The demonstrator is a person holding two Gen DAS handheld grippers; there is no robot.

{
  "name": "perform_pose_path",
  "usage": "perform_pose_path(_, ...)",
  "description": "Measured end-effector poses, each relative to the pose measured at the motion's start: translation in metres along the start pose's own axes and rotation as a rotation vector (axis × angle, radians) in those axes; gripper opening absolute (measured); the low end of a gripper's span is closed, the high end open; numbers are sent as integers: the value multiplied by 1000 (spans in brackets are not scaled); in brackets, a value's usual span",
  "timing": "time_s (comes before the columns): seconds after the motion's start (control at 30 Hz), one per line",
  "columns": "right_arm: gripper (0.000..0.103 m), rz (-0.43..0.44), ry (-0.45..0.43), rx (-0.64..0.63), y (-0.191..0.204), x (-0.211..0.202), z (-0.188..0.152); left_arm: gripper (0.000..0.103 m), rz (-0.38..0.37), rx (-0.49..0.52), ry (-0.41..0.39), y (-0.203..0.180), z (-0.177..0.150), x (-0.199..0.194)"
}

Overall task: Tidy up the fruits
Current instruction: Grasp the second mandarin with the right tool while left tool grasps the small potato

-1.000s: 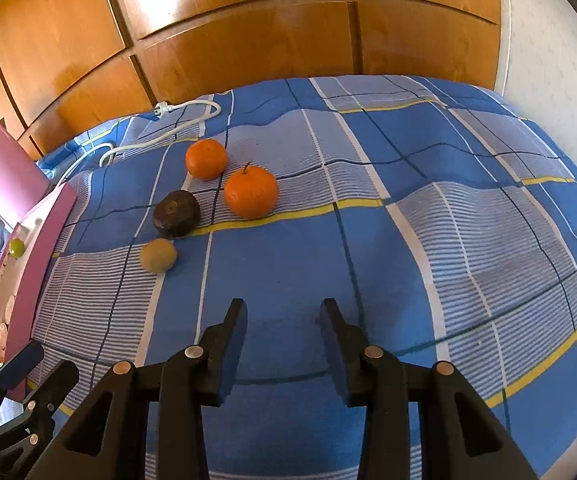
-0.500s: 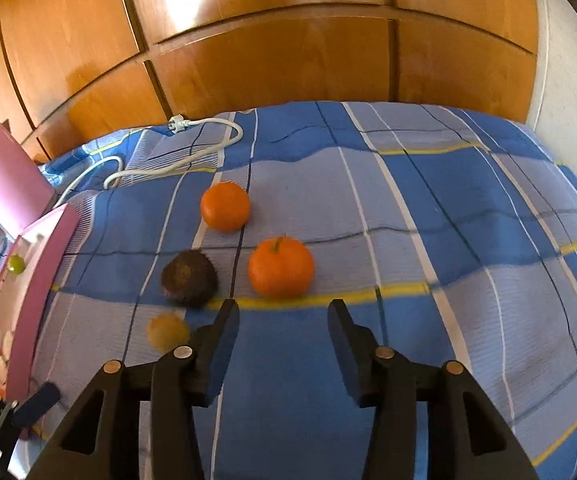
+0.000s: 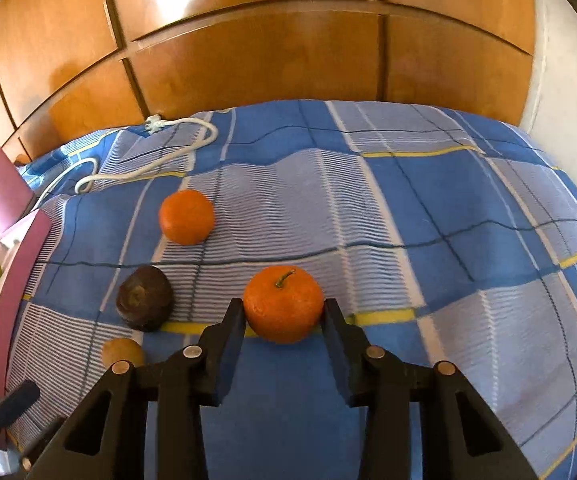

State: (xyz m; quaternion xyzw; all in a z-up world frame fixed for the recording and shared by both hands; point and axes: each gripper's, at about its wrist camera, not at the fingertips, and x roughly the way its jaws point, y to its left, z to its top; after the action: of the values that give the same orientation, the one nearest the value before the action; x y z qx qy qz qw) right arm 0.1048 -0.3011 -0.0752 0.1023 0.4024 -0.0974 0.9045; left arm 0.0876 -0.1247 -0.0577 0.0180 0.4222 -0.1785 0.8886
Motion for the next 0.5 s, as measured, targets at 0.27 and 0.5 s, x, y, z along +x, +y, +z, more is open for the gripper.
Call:
perform_pose_path(0.27, 40, -2, -15, 39, -15, -2, -6, 57, -68, 37, -12, -18, 19, 12)
perform_pose_path(0.5, 40, 15, -21, 53, -19, -3, -8, 56, -104, 104, 7, -37, 30, 32)
